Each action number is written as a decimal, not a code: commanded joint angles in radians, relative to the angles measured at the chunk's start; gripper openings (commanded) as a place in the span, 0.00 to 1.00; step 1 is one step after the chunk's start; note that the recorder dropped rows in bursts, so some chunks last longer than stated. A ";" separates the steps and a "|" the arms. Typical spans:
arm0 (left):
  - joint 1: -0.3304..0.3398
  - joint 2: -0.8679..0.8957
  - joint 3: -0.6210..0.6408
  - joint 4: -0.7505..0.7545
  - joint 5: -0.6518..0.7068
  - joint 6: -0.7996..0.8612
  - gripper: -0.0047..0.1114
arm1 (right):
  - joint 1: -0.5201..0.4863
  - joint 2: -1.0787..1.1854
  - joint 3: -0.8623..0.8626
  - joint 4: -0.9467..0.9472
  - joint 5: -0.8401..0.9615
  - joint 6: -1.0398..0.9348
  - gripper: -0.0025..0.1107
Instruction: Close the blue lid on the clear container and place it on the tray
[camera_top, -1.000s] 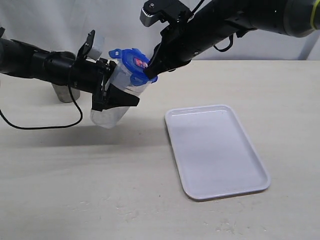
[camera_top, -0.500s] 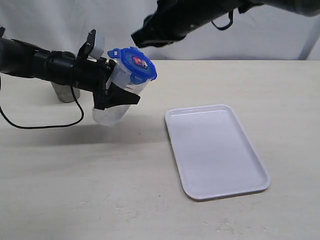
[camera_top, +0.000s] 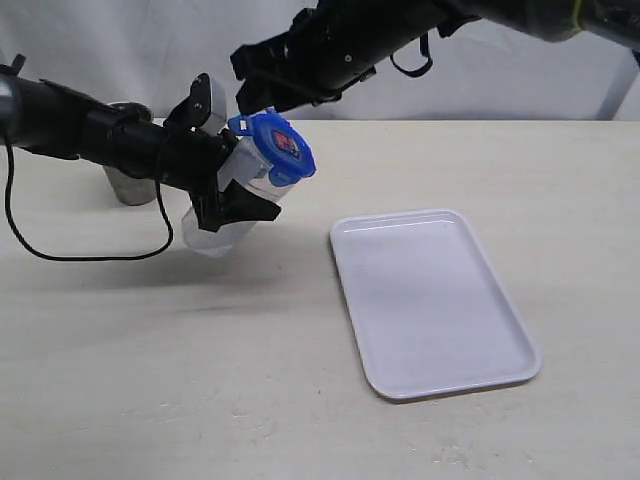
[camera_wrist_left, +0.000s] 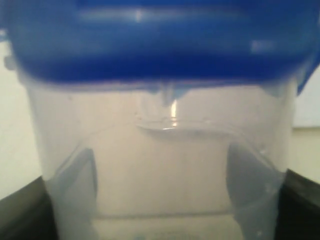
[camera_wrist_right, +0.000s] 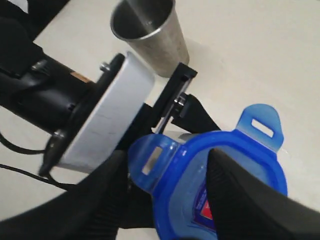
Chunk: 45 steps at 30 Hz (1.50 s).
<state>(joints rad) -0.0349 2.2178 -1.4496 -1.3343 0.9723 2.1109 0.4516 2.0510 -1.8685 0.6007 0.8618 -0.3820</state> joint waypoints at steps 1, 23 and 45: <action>-0.004 -0.013 -0.010 -0.009 0.007 0.031 0.04 | 0.042 0.007 -0.039 -0.215 -0.006 0.084 0.44; -0.018 -0.157 0.165 0.082 -0.094 0.031 0.04 | 0.165 -0.075 -0.178 -0.529 0.183 0.268 0.44; -0.022 -0.262 0.290 0.015 -0.052 0.031 0.04 | 0.167 -0.075 0.079 -0.312 -0.023 0.278 0.44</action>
<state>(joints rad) -0.0514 1.9661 -1.1576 -1.2856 0.9031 2.1109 0.6192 1.9676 -1.7943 0.2687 0.8297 -0.0787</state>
